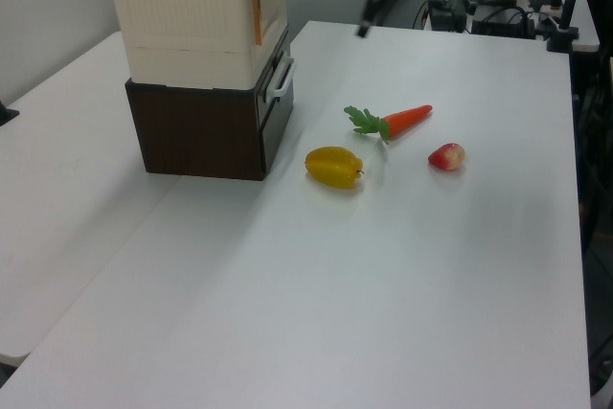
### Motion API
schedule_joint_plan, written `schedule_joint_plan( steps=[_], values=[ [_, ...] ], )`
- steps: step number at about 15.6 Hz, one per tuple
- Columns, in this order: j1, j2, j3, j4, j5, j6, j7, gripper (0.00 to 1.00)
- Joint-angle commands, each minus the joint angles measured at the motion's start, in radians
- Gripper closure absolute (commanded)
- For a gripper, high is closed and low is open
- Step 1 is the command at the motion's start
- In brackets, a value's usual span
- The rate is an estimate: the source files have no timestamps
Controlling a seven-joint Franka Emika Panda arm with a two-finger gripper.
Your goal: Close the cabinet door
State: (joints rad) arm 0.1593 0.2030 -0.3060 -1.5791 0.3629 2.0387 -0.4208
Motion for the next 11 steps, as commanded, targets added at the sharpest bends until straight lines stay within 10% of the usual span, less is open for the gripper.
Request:
schedule_joint_plan(
  steps=[1, 5, 6, 7, 11],
  values=[
    [-0.015, -0.086, 0.010, -0.030, -0.122, -0.283, 0.132, 1.00],
    [-0.026, -0.125, 0.054, -0.036, -0.266, -0.425, 0.388, 0.93],
    [-0.040, -0.135, 0.054, -0.039, -0.268, -0.431, 0.428, 0.71],
    [-0.043, -0.146, 0.054, -0.041, -0.269, -0.443, 0.457, 0.13],
    [-0.041, -0.166, 0.064, -0.047, -0.352, -0.483, 0.614, 0.00]
  ],
)
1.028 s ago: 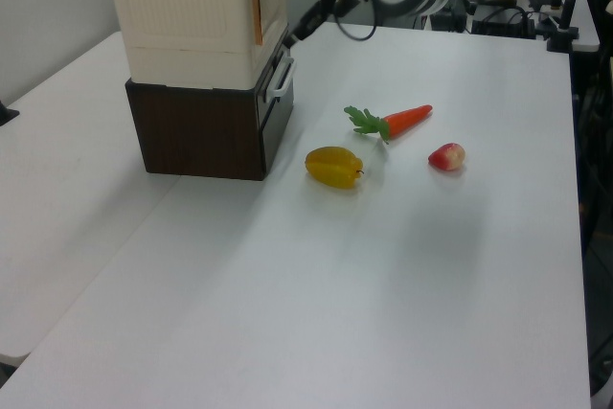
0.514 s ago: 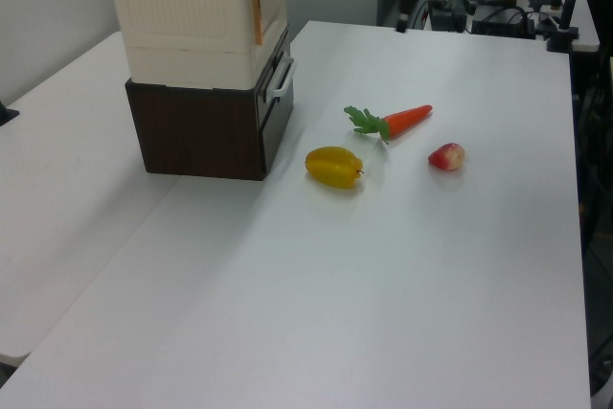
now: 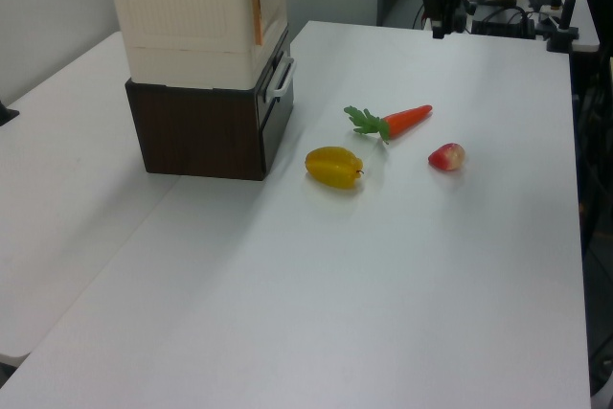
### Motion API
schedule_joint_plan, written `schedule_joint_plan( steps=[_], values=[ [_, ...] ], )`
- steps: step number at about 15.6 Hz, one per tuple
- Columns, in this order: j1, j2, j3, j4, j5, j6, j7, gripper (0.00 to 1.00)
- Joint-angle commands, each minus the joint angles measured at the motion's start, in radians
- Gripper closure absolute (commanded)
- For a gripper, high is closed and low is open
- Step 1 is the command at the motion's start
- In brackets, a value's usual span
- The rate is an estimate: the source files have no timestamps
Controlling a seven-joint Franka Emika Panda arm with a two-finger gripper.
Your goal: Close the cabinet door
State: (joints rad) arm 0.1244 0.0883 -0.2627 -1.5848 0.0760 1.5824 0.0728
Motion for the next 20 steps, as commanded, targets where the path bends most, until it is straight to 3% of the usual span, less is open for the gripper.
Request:
schedule_joint_plan(
  steps=[1, 20],
  values=[
    [-0.006, -0.052, 0.031, -0.041, -0.090, -0.027, 0.139, 0.00],
    [-0.028, -0.056, 0.037, -0.029, -0.134, -0.030, 0.111, 0.00]
  ],
)
